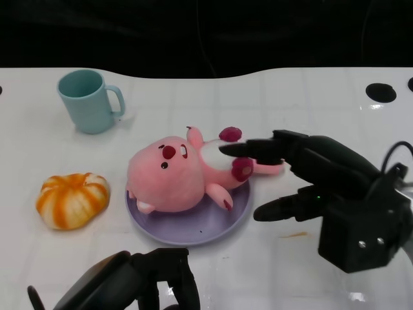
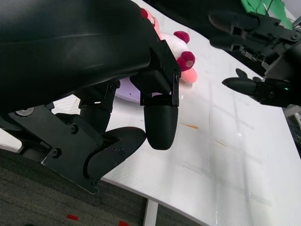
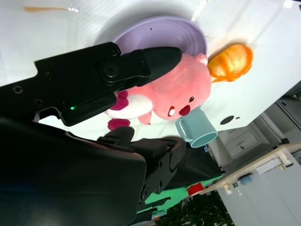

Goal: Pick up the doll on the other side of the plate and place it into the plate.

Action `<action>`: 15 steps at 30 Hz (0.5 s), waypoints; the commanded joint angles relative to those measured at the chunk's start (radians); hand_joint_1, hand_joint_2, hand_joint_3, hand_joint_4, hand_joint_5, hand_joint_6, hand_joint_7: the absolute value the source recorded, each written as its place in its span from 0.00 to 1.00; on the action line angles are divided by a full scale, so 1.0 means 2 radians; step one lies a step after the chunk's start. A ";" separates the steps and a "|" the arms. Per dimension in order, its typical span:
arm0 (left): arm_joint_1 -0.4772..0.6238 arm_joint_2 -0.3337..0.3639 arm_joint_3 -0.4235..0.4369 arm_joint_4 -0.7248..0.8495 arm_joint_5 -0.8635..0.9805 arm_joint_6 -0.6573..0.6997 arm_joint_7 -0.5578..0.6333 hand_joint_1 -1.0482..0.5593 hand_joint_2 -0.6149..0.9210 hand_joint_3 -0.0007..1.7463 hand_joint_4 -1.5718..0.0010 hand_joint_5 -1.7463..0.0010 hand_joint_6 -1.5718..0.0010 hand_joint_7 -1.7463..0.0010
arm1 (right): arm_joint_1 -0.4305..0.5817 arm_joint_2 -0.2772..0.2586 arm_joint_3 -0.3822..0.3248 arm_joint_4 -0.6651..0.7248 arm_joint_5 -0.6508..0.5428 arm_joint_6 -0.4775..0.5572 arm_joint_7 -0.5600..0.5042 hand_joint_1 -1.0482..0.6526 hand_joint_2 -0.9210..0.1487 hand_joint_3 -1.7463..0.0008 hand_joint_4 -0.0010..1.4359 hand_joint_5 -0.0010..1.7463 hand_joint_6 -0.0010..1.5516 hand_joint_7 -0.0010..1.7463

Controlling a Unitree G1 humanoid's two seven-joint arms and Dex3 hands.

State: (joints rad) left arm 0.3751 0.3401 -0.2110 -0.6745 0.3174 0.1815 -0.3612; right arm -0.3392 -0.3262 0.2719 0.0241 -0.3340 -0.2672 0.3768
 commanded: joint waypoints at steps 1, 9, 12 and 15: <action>0.005 0.004 0.004 -0.001 -0.001 -0.005 0.004 0.56 0.74 0.67 0.57 0.02 0.59 0.16 | 0.029 -0.009 -0.028 -0.030 0.025 0.003 -0.006 0.56 0.04 0.97 0.46 0.57 0.55 0.21; 0.002 0.003 0.005 -0.006 -0.002 0.004 0.000 0.58 0.72 0.68 0.57 0.04 0.59 0.17 | 0.077 -0.021 -0.067 -0.070 0.053 0.010 -0.002 0.65 0.51 0.30 0.57 0.88 0.68 0.41; -0.001 0.005 0.008 -0.005 -0.002 0.004 -0.001 0.57 0.73 0.68 0.57 0.03 0.59 0.16 | 0.090 -0.032 -0.076 -0.085 0.056 0.018 0.006 0.64 0.52 0.25 0.60 0.95 0.63 0.57; -0.002 0.006 0.011 -0.001 -0.007 0.001 -0.002 0.57 0.74 0.67 0.56 0.02 0.59 0.16 | 0.105 -0.041 -0.084 -0.109 0.060 0.027 0.014 0.65 0.54 0.22 0.64 0.94 0.60 0.67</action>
State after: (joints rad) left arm 0.3746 0.3400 -0.1988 -0.6784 0.3136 0.1838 -0.3616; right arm -0.1465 -0.3876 0.1252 -0.1656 -0.2344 -0.2247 0.3938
